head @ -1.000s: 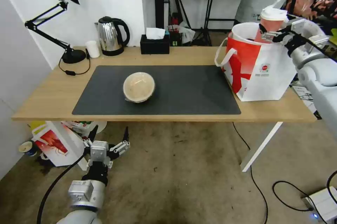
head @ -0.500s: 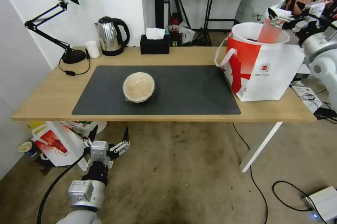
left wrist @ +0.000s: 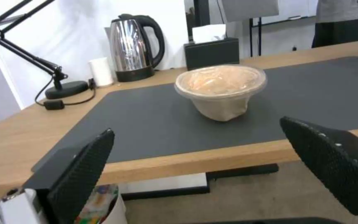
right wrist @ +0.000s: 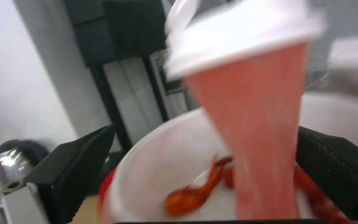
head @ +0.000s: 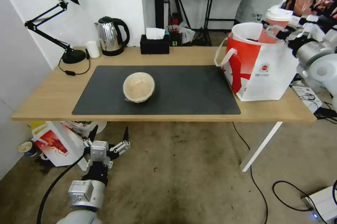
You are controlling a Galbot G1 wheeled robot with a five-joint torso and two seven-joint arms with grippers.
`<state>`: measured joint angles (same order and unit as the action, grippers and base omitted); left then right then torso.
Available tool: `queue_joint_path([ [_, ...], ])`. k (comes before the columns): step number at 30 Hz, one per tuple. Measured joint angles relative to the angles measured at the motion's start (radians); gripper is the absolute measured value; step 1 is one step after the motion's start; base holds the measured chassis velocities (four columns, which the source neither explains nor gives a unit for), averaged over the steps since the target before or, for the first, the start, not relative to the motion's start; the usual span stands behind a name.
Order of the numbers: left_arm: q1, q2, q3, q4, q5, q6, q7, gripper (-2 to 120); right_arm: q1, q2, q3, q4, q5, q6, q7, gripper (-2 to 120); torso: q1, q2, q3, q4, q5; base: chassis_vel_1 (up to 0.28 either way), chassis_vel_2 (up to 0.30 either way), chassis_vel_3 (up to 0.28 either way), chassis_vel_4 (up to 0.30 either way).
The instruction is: Pick up the trash from the table and place it into the takeout bag.
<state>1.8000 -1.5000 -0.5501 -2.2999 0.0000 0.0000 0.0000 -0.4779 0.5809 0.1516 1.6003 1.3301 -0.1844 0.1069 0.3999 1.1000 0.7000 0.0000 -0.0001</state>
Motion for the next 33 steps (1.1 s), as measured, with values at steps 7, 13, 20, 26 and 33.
queue_joint_path([
  [7, 0.000, 0.000, 0.000, 0.000, 0.000, 0.000, 0.000, 100, -0.070, 0.021, 0.018, 0.148, -0.002, 0.003, 0.001, 100, 0.000, 0.000, 0.000, 0.0001, 0.0001, 0.000, 0.000, 0.000, 0.000],
  [13, 0.000, 0.000, 0.000, 0.000, 0.000, 0.000, 0.000, 100, -0.060, -0.008, 0.020, 0.257, -0.009, -0.027, 0.034, 100, 0.000, 0.000, 0.000, -0.0001, -0.0002, 0.000, 0.000, 0.000, 0.000],
  [20, 0.000, 0.000, 0.000, 0.000, 0.000, 0.000, 0.000, 100, -0.056, -0.043, 0.020, 0.335, -0.015, -0.046, 0.067, 100, 0.000, 0.000, 0.000, -0.0001, 0.0001, 0.000, 0.000, 0.000, 0.000],
  [26, 0.000, 0.000, 0.000, 0.000, 0.000, 0.000, 0.000, 100, -0.045, -0.066, 0.019, 0.344, -0.101, -0.067, 0.080, 100, 0.000, 0.000, 0.000, -0.0001, 0.0000, 0.000, 0.000, 0.000, 0.000],
  [33, 0.000, 0.000, 0.000, 0.000, 0.000, 0.000, 0.000, 100, -0.054, -0.071, 0.019, 0.355, -0.090, -0.069, 0.085, 100, 0.000, 0.000, 0.000, 0.0000, 0.0001, 0.000, 0.000, 0.000, 0.000],
])
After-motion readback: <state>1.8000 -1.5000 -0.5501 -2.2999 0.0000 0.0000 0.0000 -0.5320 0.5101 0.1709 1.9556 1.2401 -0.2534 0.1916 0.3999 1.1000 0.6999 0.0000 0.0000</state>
